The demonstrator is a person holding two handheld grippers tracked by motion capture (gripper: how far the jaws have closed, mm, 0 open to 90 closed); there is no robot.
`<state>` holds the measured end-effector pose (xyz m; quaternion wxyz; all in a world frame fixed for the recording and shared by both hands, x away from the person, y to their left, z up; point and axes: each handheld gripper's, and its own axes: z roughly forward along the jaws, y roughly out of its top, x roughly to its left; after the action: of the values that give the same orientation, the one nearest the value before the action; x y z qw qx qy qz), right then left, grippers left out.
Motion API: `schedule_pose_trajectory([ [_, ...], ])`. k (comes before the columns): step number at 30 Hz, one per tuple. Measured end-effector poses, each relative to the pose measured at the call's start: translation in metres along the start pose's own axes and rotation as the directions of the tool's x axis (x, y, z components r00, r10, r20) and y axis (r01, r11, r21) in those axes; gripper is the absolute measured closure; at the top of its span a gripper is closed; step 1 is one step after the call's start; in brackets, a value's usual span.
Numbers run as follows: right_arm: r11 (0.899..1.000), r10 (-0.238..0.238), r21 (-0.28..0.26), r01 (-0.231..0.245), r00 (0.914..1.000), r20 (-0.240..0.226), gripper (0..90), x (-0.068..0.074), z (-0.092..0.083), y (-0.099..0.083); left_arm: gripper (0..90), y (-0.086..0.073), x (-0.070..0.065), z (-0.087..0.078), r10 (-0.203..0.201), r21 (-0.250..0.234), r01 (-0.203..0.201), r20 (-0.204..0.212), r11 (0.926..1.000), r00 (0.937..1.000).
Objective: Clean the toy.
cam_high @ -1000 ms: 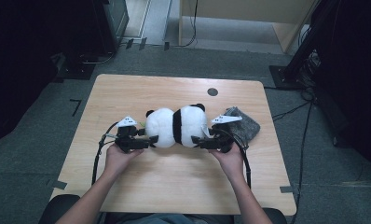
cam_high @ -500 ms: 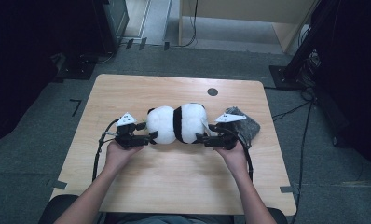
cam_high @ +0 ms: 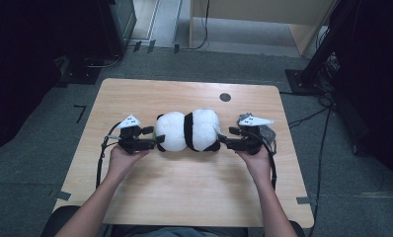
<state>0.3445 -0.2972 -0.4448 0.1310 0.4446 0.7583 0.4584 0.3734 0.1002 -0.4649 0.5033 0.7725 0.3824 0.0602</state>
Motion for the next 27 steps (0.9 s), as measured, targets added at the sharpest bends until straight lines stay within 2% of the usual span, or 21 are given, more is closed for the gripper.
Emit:
schedule_pose_trajectory([
  [4,0.999,0.033,-0.004,-0.033,0.9989,0.032,38.9,-0.012,-0.005,0.001,24.4,0.005,0.001,0.002,0.013,-0.006,-0.013,0.002,0.9999,0.9999],
  [11,0.999,0.050,-0.022,-0.048,0.9941,0.097,40.7,-0.035,-0.013,0.002,23.8,0.015,0.004,0.008,0.057,0.023,-0.058,0.004,0.9981,0.9983],
  [12,0.998,0.052,-0.028,-0.050,0.9936,0.100,40.7,-0.038,-0.014,0.002,23.9,0.017,0.005,0.010,0.053,0.027,-0.053,0.015,0.9982,0.9985],
  [18,0.999,0.041,-0.027,-0.037,0.9847,0.170,43.1,-0.064,-0.020,-0.002,23.9,0.017,0.006,0.013,0.048,0.032,-0.049,0.026,0.9983,0.9985],
  [24,0.996,0.088,-0.009,-0.088,0.9704,0.225,44.9,-0.097,-0.021,-0.013,23.8,0.017,0.007,0.014,0.053,0.028,-0.054,0.023,0.9982,0.9983],
  [27,0.993,0.107,0.022,-0.115,0.9664,0.234,46.3,-0.106,-0.016,-0.020,23.7,0.016,0.008,0.015,0.056,0.030,-0.056,0.016,0.9980,0.9983],
])
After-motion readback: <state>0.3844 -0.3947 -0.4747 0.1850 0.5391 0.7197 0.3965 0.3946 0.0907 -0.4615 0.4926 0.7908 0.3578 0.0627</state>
